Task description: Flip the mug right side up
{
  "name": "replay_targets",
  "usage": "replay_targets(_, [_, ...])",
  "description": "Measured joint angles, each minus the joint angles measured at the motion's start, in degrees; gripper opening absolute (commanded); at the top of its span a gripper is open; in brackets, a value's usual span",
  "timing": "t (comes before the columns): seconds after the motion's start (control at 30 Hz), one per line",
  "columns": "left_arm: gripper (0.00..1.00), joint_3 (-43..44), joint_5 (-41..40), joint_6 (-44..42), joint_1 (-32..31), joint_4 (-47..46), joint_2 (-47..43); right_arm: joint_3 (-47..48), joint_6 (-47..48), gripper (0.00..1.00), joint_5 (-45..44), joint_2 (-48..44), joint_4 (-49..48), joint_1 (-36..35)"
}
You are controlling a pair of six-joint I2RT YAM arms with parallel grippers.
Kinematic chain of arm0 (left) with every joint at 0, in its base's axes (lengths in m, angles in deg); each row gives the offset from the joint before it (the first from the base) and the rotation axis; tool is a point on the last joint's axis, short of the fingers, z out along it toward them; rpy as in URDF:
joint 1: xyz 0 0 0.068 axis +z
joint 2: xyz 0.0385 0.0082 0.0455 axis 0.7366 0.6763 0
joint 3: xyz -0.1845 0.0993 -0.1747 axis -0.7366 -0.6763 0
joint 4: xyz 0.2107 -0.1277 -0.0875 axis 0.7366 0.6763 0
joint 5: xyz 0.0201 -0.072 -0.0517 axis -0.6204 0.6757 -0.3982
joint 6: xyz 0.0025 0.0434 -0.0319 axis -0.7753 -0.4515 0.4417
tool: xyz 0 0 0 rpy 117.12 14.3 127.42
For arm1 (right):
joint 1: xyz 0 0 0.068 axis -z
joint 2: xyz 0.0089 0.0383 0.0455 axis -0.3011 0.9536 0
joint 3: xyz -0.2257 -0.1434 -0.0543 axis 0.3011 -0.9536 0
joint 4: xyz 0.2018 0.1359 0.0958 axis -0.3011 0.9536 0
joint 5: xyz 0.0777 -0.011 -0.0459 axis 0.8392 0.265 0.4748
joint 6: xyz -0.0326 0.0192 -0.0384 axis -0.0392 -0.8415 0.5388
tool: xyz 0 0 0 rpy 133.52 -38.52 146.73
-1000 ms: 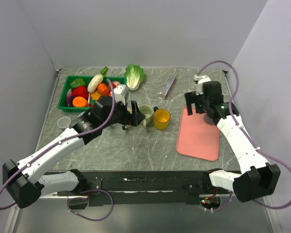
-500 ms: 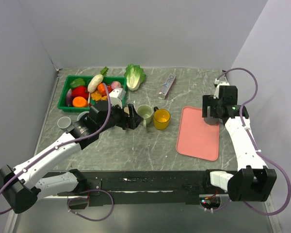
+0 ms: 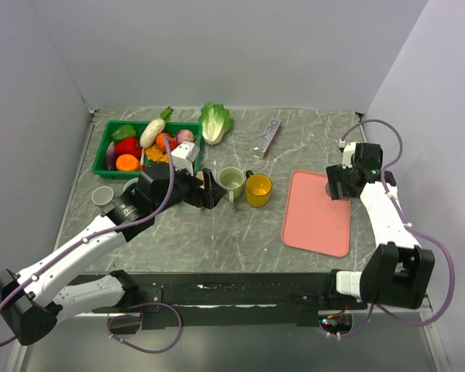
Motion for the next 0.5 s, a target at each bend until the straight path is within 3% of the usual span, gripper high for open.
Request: replay_targets(0.5, [0.96, 0.00, 1.97, -3.50, 0.11, 0.59, 2.34, 1.31, 13.49, 0.93, 7.96, 14.67, -9.07, 4.52])
